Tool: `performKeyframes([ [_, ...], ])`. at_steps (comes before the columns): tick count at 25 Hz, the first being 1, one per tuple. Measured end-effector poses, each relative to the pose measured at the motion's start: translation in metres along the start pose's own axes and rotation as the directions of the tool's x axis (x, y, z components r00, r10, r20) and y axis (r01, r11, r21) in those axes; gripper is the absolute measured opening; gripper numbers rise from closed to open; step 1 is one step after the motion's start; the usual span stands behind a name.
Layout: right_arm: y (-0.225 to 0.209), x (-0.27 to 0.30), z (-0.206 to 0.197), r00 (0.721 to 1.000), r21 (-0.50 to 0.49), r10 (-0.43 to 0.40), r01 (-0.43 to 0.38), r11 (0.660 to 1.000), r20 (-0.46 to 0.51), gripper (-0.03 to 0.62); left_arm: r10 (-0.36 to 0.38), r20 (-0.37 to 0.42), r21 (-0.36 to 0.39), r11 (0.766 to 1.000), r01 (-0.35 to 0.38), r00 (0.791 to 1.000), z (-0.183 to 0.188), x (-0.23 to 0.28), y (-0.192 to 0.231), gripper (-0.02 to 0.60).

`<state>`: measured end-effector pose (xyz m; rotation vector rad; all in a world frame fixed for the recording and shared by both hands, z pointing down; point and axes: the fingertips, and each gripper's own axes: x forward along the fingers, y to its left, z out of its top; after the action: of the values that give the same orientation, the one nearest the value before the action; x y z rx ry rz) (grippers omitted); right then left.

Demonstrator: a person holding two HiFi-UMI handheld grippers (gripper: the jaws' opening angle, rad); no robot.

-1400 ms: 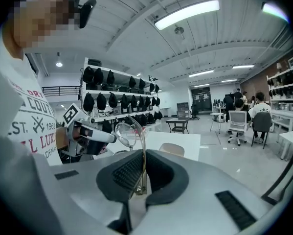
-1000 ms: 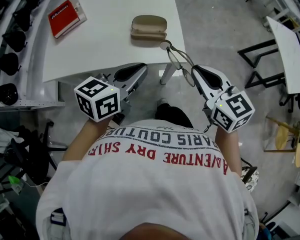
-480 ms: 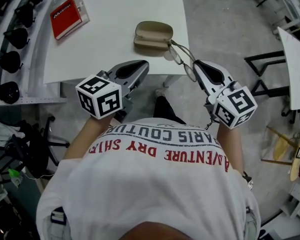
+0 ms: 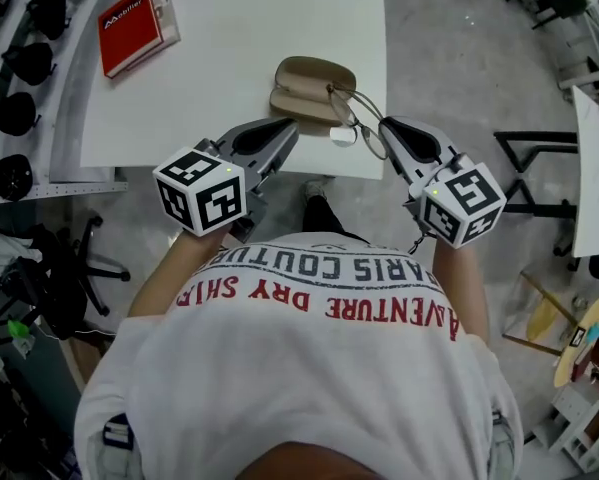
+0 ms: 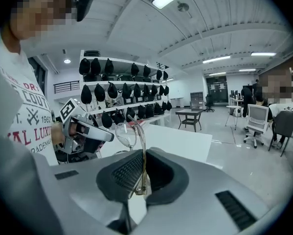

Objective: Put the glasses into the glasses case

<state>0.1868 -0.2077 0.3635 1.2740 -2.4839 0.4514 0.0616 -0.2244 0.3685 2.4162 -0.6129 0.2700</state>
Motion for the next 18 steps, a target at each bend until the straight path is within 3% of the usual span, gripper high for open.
performKeyframes([
  [12,-0.007,0.073,0.002,0.987,-0.067,0.124,-0.131,0.989,-0.101,0.034,0.111,0.012,-0.078,0.991,-0.11,0.994,0.004,-0.003,0.061,0.037],
  [18,-0.007,0.102,-0.005,0.972,-0.047,0.185,-0.193,0.98,-0.142,0.034,0.161,0.036,-0.113,0.981,-0.156,0.986,0.008,-0.009,0.082,0.037],
])
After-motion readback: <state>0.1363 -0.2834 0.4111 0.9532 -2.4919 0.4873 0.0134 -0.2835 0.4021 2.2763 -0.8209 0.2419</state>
